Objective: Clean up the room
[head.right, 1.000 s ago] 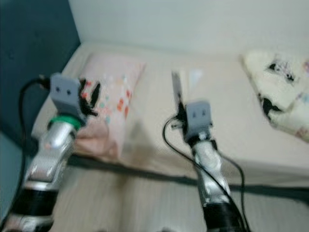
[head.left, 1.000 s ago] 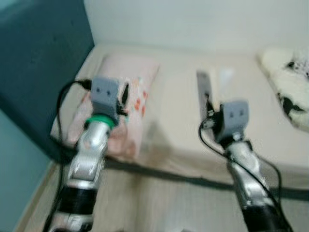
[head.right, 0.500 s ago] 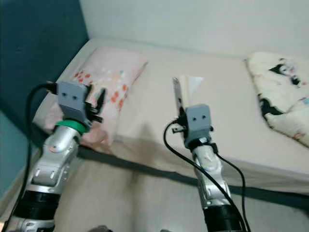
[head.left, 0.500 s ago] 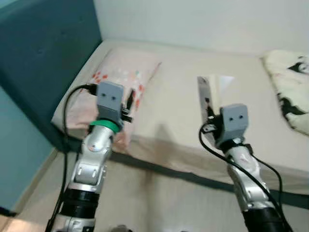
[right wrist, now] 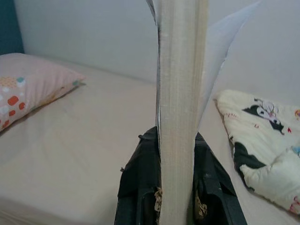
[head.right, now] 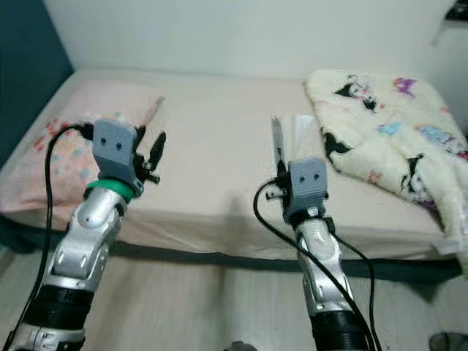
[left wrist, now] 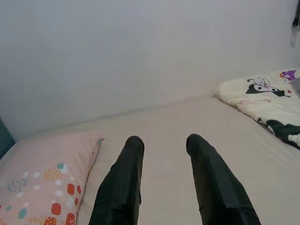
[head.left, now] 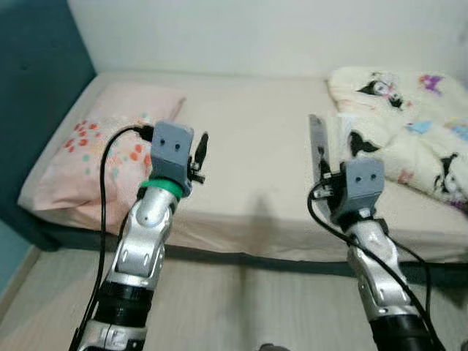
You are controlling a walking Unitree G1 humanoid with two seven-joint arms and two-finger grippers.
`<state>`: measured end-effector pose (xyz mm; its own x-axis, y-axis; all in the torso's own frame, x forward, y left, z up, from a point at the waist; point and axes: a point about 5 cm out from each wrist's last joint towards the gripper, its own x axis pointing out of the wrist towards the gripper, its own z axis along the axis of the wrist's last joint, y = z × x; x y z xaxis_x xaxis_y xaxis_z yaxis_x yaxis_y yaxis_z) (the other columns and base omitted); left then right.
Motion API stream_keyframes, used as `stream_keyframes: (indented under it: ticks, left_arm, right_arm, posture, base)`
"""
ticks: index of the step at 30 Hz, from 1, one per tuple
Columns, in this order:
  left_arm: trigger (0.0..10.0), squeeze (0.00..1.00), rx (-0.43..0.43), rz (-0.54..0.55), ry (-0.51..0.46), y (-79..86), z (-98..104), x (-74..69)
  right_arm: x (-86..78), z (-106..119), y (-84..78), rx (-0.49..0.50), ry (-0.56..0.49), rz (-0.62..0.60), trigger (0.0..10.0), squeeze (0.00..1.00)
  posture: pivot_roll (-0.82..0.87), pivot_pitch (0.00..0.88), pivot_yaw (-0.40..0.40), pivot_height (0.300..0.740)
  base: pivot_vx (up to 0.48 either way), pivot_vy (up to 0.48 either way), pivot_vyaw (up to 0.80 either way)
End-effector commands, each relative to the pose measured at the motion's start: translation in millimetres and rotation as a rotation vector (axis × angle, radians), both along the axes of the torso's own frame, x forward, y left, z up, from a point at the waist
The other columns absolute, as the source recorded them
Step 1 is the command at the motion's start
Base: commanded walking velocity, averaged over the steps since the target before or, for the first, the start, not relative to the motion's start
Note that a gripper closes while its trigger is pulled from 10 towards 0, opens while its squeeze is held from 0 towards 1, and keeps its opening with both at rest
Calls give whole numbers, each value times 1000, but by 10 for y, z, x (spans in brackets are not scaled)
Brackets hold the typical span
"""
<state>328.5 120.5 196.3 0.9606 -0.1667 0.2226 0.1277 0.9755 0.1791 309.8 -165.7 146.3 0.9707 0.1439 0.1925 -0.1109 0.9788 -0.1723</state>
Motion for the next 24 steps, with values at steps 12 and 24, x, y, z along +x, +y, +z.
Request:
stream_keyframes:
  ticks: [12, 24]
  left_arm:
    - [10000, 0, 8, 44, 22, 87, -44, 29]
    - [10000, 0, 7, 49, 21, 91, -38, 39]
  right_arm:
    - [33, 42, 16, -79, -24, -15, 10000, 0]
    - [7, 90, 86, 6, -55, 43, 10000, 0]
  posture:
    - [-76, 0, 46, 723]
    - [-77, 0, 49, 723]
  base:
    - [480, 0, 245]
    - [445, 0, 107]
